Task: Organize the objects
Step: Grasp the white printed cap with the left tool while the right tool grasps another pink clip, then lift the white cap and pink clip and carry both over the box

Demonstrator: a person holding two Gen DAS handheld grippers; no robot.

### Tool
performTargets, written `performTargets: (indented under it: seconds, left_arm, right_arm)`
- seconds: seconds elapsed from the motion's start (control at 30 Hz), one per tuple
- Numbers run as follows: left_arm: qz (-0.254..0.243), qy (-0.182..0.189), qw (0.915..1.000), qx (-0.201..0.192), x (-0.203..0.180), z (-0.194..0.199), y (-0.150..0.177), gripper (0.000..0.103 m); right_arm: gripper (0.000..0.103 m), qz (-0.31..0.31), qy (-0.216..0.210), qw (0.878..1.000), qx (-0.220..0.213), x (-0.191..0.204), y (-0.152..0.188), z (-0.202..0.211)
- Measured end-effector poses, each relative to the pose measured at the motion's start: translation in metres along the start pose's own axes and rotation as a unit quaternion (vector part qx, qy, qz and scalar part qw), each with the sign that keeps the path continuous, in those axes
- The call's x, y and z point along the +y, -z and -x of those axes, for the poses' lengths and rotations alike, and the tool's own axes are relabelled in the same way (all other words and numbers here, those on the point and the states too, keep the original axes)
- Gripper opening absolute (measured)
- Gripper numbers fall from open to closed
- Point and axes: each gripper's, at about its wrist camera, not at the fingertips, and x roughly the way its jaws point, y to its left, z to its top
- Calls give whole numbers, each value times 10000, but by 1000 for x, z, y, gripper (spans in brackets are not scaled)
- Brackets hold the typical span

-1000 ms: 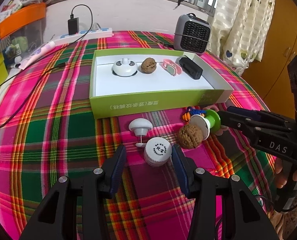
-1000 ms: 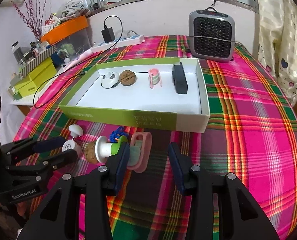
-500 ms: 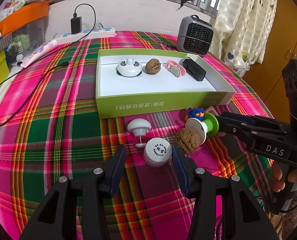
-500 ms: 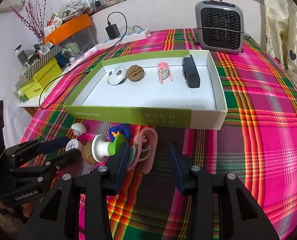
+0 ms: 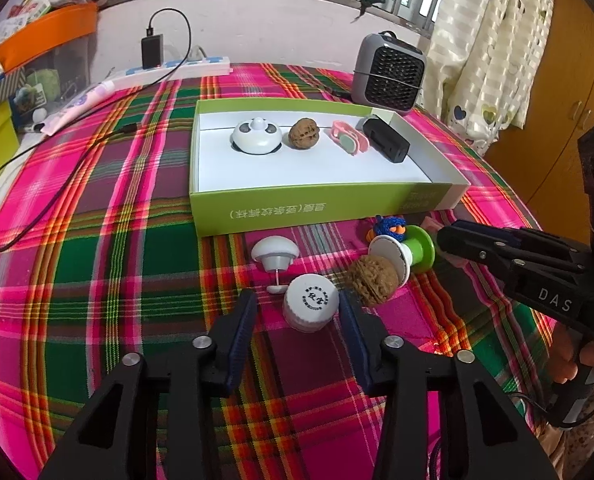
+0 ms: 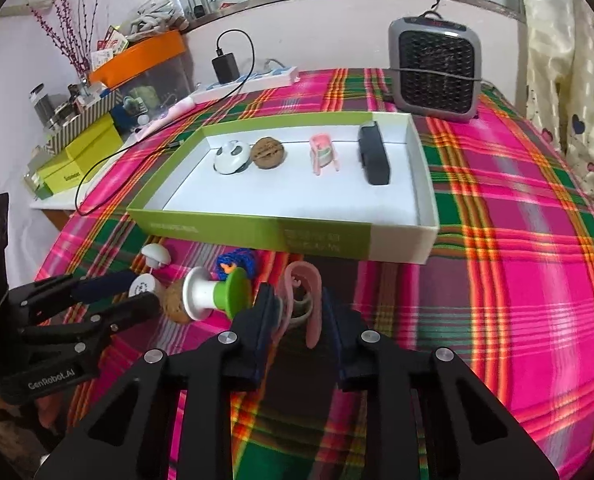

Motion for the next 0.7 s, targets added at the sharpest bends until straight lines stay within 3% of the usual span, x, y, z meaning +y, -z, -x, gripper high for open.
performTargets:
  seconds: [0.23,0.7]
  left_arm:
    - [-44,47,10000,-35,-4,0,0,27]
    - [-194,166,9997,-55,-11,8,8,26]
  right_arm:
    - [25,167,282,9995,24,-2,7,5]
    - [25,287,498,9983,68,-2,13,8]
